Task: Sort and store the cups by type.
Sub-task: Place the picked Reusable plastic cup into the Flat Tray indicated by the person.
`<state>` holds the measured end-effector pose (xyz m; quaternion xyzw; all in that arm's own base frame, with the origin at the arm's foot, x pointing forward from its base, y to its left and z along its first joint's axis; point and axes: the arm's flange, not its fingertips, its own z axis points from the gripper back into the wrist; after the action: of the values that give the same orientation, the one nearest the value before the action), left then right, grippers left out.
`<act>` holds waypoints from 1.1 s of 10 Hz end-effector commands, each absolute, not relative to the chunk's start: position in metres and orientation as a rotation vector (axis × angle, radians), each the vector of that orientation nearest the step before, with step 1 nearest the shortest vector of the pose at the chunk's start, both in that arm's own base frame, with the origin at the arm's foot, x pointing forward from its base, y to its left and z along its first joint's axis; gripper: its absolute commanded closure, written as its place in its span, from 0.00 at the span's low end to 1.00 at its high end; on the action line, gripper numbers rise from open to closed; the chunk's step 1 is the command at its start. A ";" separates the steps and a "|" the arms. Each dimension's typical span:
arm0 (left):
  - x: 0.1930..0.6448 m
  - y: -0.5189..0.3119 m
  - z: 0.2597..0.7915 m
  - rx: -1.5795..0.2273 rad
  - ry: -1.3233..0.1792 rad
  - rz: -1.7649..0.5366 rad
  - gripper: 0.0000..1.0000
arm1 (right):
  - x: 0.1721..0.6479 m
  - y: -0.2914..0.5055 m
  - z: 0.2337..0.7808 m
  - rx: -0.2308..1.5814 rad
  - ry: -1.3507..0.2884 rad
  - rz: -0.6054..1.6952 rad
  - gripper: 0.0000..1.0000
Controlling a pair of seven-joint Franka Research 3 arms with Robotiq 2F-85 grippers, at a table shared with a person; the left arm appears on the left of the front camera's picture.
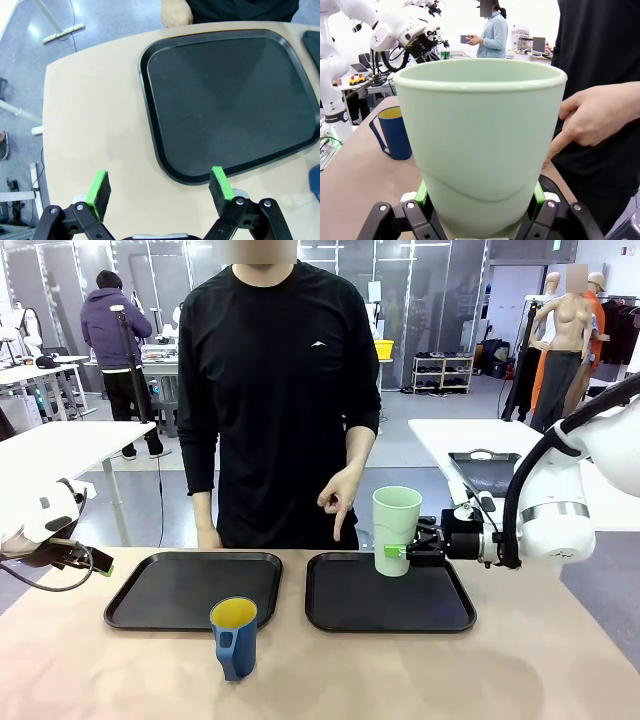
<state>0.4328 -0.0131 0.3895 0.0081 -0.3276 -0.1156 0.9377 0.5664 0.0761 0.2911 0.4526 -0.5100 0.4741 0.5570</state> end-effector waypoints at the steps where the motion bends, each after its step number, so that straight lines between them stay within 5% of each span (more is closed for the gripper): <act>1: 0.433 -0.013 0.390 0.022 -0.670 -0.236 0.00 | 0.576 0.078 0.282 1.081 -1.212 1.069 0.16; 11: 0.433 -0.013 0.390 0.022 -0.670 -0.236 0.00 | 0.595 0.085 0.203 1.016 -1.235 1.022 0.16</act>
<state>0.4328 -0.0131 0.3895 0.0081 -0.3276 -0.1156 0.9377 0.5887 0.0796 0.2024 0.4499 -0.5196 0.4393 0.5785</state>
